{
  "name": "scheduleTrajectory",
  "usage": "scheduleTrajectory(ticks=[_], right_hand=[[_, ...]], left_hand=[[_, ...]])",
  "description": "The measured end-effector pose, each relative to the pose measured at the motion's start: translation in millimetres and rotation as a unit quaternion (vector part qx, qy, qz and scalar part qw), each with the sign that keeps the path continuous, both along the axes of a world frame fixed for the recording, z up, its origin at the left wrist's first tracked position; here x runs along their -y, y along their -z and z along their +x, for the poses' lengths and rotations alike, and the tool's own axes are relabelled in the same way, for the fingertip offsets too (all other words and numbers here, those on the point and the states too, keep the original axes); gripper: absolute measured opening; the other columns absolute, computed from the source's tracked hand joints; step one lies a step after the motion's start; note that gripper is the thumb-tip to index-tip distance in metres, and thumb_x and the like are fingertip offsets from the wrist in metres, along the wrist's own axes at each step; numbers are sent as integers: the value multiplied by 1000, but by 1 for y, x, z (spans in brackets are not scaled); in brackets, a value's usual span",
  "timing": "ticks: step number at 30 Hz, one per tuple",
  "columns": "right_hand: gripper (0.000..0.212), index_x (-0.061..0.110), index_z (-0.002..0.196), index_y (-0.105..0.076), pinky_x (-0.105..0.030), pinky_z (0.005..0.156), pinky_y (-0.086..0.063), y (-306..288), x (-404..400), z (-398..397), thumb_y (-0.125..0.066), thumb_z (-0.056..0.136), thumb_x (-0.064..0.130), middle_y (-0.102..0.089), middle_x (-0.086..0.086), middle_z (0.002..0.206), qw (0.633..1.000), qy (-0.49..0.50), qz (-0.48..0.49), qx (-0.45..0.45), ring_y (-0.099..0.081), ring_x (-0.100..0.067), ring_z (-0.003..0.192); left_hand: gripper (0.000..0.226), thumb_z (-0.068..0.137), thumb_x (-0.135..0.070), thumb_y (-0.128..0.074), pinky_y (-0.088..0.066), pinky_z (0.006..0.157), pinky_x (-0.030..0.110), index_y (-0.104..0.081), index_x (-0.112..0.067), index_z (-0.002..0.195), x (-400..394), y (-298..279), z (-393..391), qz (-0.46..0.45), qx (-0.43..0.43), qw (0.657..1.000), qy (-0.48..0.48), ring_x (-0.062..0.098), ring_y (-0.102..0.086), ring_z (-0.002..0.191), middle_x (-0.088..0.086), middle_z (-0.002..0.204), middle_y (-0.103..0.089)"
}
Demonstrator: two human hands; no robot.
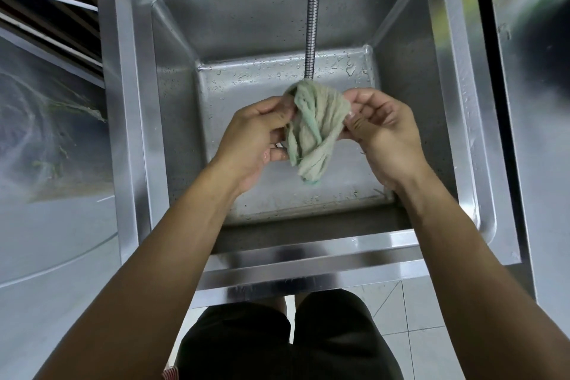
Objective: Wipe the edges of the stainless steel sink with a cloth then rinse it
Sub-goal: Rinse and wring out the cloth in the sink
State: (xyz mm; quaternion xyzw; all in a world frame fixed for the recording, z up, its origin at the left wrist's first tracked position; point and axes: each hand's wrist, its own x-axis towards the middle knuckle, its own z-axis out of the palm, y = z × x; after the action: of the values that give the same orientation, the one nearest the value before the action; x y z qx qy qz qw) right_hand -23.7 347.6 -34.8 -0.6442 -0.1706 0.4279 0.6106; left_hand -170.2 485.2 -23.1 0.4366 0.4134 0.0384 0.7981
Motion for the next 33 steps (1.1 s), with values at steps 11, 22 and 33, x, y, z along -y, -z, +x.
scheduleTrajectory(ticks=[11,22,33], right_hand=[[42,10,100,-61,-37,74,-60,-3,-20,-8,-28,94,-16,-69,-10,90,973,110,-30,-201,-67,-23,84],[21,16,93,-64,-35,71,-62,-25,-6,5,-80,87,4,-68,5,74,989,-28,-128,68,-67,-12,71],[28,16,115,-72,-31,78,-62,-38,-16,17,-62,98,-4,-68,-3,83,989,-117,-87,-7,-68,-14,81]], left_hand=[[14,102,-20,-63,-66,68,41,-73,-11,104,-17,-3,12,27,-12,998,55,21,-76,72,7,91,-77],[18,100,-21,-63,-62,88,44,-66,-24,118,-22,-4,2,163,8,982,98,16,-72,95,-6,99,-75],[38,87,-8,-61,-57,91,52,-54,-32,116,-26,1,7,268,-26,962,56,24,-69,85,4,94,-73]])
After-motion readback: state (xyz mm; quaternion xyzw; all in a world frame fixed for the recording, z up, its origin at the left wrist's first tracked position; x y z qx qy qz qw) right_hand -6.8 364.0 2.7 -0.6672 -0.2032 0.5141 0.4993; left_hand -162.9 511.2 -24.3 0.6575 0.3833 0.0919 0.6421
